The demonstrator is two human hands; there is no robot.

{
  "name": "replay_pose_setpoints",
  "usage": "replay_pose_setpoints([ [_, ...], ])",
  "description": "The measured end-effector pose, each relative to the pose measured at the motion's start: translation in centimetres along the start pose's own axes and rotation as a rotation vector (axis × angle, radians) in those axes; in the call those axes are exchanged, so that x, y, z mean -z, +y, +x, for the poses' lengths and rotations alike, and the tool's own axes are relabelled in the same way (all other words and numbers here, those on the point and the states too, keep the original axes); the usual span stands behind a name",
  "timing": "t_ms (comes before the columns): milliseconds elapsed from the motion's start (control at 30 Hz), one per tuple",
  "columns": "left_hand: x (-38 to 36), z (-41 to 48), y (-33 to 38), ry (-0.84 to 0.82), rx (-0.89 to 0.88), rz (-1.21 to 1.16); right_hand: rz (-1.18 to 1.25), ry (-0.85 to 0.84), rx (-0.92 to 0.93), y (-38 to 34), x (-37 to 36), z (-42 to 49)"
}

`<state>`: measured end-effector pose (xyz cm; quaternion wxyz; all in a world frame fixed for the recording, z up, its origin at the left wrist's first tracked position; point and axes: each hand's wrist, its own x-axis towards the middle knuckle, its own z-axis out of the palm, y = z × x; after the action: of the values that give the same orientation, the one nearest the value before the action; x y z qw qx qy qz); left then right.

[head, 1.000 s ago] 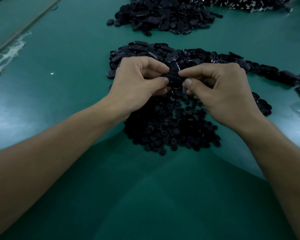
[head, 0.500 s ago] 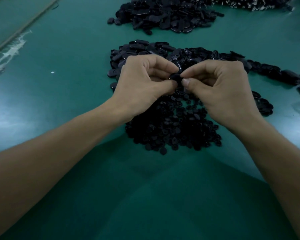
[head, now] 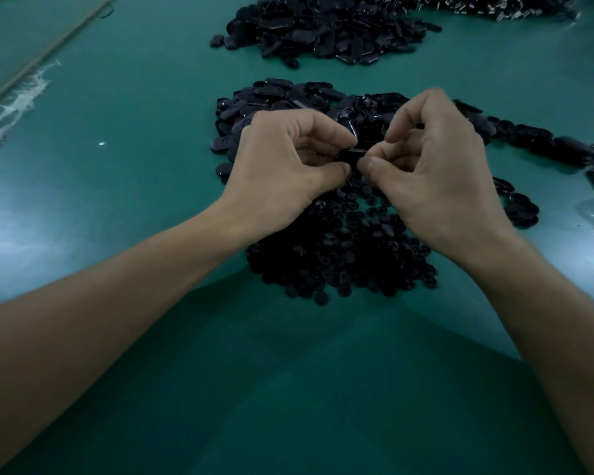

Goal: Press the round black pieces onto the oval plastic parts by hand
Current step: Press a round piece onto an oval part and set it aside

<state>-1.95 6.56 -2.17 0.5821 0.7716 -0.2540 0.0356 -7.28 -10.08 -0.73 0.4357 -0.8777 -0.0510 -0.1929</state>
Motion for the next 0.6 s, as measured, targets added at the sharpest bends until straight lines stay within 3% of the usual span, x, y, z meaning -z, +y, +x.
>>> replay_pose_setpoints([
  [600, -0.68, -0.89, 0.23, 0.115, -0.205, 0.270, 0.024, 0.049, -0.090, -0.05, -0.69, 0.18],
])
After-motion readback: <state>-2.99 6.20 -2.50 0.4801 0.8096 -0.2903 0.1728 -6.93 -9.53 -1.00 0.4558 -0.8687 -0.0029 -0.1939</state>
